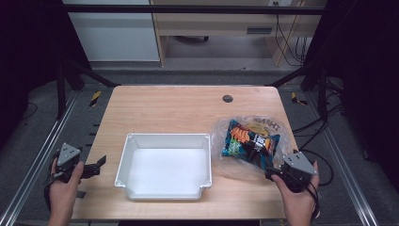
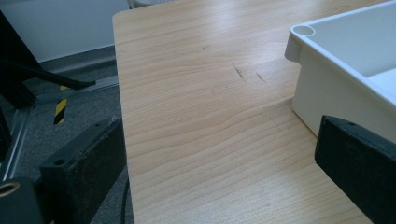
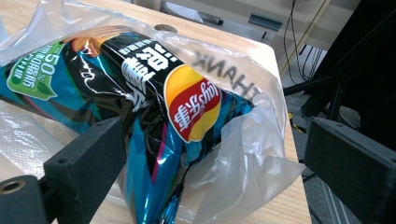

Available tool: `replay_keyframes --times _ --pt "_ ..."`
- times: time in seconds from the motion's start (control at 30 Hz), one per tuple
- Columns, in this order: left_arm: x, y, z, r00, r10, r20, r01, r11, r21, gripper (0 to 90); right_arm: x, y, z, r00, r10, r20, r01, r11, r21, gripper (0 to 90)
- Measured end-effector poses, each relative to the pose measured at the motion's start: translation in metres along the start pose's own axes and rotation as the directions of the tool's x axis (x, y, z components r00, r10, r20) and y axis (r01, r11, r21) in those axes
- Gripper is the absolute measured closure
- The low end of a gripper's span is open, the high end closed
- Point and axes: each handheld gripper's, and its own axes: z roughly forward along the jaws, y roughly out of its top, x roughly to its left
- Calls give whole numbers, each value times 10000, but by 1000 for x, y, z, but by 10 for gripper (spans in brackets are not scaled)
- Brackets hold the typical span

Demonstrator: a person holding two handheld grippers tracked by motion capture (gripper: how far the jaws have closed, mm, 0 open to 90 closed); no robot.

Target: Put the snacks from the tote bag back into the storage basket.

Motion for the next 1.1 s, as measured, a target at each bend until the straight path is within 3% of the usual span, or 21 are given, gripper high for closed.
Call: replay_keyframes --times 0.27,0.43,0.63,0.8,0.87,1.03,1.1 --pt "0 0 -1 10000 -29 -87 29 10000 -26 20 6 9 2 9988 -295 -398 297 9995 46 51" --pt "0 -1 -2 9999 -16 -112 16 10000 0 20 6 19 8 9938 -743 -831 763 9968 217 53" --pt "0 -1 -2 9999 40 -147 -39 10000 46 20 10 43 20 9674 -1632 -1936 1793 9814 689 59" --pt "0 -1 -2 9999 32 -144 -32 10000 26 20 15 59 27 9337 -2022 -2954 2433 9637 1095 67" --pt "0 -1 -2 9999 40 -131 -40 10000 27 21 15 65 28 9247 -2272 -3054 2729 9551 1156 67" --pt "-1 -1 -2 9999 85 -100 -85 10000 42 20 12 76 33 9006 -2329 -3671 3005 9437 1384 67" --pt "-1 -1 -1 9999 51 -90 -51 10000 30 20 10 79 33 8945 -2494 -3711 3199 9368 1417 70"
